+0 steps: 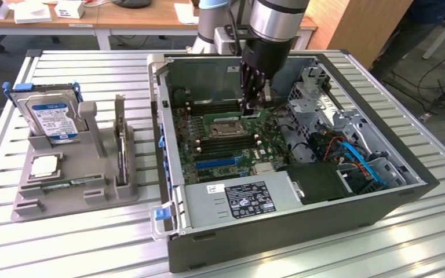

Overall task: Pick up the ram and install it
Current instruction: 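Insert the ram into the slot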

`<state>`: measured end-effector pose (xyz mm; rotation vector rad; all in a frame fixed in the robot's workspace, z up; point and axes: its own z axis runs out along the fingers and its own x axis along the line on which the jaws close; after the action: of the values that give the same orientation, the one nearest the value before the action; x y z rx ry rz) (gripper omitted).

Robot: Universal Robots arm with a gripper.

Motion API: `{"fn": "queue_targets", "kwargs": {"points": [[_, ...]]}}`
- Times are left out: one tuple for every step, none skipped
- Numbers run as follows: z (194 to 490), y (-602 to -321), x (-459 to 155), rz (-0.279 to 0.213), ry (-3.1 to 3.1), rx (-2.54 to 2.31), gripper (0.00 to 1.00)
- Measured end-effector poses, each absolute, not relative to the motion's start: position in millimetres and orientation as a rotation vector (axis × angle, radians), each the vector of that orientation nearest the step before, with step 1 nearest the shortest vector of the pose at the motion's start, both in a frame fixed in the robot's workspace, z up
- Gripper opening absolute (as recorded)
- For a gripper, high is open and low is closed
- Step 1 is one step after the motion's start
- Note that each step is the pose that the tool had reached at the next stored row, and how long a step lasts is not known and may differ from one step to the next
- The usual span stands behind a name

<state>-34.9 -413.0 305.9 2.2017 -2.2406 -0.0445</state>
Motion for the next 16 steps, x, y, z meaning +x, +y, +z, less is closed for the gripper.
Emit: {"fn": "queue_targets", "kwargs": {"points": [[305.1,-413.0,-34.9,-0.045,-2.241,2.201,0.11],[304.4,-413.0,-34.9,-0.044,-2.241,2.201,0.11],[303.8,-413.0,-34.9,-0.045,-2.241,2.201,0.11],[303.1,-413.0,-34.9,-0.044,-2.241,2.201,0.11],[302.4,-413.0,-34.9,-0.044,-2.241,2.201,0.11],[301.7,-413.0,-34.9,-0.044,-2.241,2.201,0.11],[301.0,-413.0,-34.9,-0.045,-2.241,2.201,0.11],[300.3,-413.0,-34.8,-0.045,-2.241,2.201,0.11],[299.6,-413.0,-34.9,-0.044,-2.241,2.201,0.11],[298.9,-413.0,-34.9,-0.044,-2.241,2.201,0.11],[298.1,-413.0,-34.8,-0.045,-2.241,2.201,0.11],[297.4,-413.0,-34.9,-0.044,-2.241,2.201,0.11],[296.6,-413.0,-34.9,-0.044,-2.241,2.201,0.11],[295.8,-413.0,-34.8,-0.044,-2.241,2.201,0.11],[295.1,-413.0,-34.9,-0.044,-2.241,2.201,0.11],[294.3,-413.0,-34.9,-0.045,-2.241,2.201,0.11]]}}
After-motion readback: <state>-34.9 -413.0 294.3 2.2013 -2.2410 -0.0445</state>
